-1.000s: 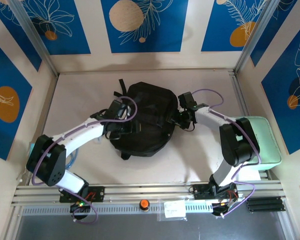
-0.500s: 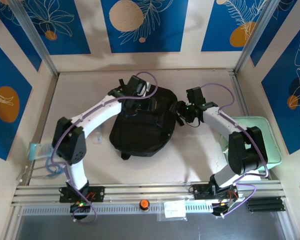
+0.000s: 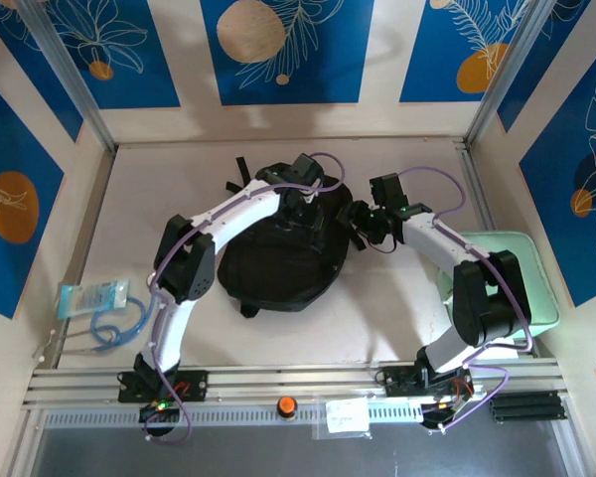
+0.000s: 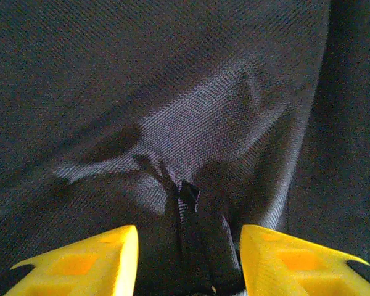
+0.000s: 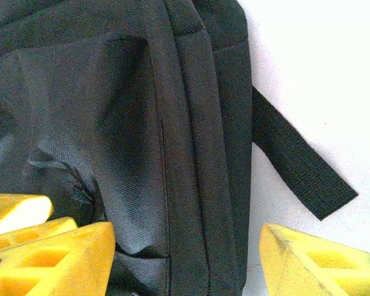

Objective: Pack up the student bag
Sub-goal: Unzip the student bag at the center of the table, then rotate the student bag at the center of the table.

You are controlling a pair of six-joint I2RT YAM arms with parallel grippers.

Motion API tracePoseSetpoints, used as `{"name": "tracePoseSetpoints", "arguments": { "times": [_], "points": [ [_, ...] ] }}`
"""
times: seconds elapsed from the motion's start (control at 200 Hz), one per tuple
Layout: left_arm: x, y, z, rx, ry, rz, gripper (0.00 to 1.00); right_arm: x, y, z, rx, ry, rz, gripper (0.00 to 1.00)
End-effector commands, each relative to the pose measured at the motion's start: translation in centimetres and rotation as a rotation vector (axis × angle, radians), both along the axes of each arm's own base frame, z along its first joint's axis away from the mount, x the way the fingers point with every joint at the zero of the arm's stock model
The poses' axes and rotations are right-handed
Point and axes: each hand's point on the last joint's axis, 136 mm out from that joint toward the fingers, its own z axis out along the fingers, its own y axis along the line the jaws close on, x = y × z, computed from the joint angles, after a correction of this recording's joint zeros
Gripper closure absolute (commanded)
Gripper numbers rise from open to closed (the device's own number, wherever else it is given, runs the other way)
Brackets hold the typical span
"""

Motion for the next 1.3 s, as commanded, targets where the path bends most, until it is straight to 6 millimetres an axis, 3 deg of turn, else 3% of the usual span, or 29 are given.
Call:
{"name": "tracePoseSetpoints", "arguments": {
  "times": [0.0, 0.2, 0.385, 0.515, 0.715, 0.895, 1.165, 1.295],
  "points": [
    [-0.6, -0.3, -0.9, 0.043, 0.043, -0.027, 0.54, -0.8, 0.4, -1.3, 0.017, 0.044, 0.002, 0.37],
    [-0.4, -0.1, -2.5, 0.104, 0.07, -0.003, 0.61, -1.3, 0.4, -2.1, 0.022, 0.063, -0.008, 0.38],
    [-0.5, -0.1, -3.4, 0.13, 0.093, 0.001, 0.86, -1.5, 0.7, -3.3, 0.031, 0.096, -0.004, 0.38],
    [0.0, -0.4, -1.6, 0.101, 0.052, 0.006, 1.0, -1.7, 1.2, -4.4, 0.025, 0.126, 0.011, 0.43],
    [0.9, 0.6, 3.0, 0.082, -0.065, 0.027, 1.0, -2.0, 1.0, -5.8, -0.046, 0.163, 0.016, 0.57],
    [1.0, 2.0, 4.9, 0.081, -0.11, 0.038, 1.0, -2.1, 0.7, -6.5, -0.098, 0.176, 0.006, 0.63],
    [1.7, 4.4, 3.9, 0.147, -0.118, 0.059, 1.0, -2.0, 0.2, -6.8, -0.129, 0.179, -0.006, 0.73],
    [2.7, 6.8, 3.1, 0.21, -0.136, 0.091, 1.0, -1.4, -0.4, -6.9, -0.179, 0.168, -0.01, 0.87]
  ]
}}
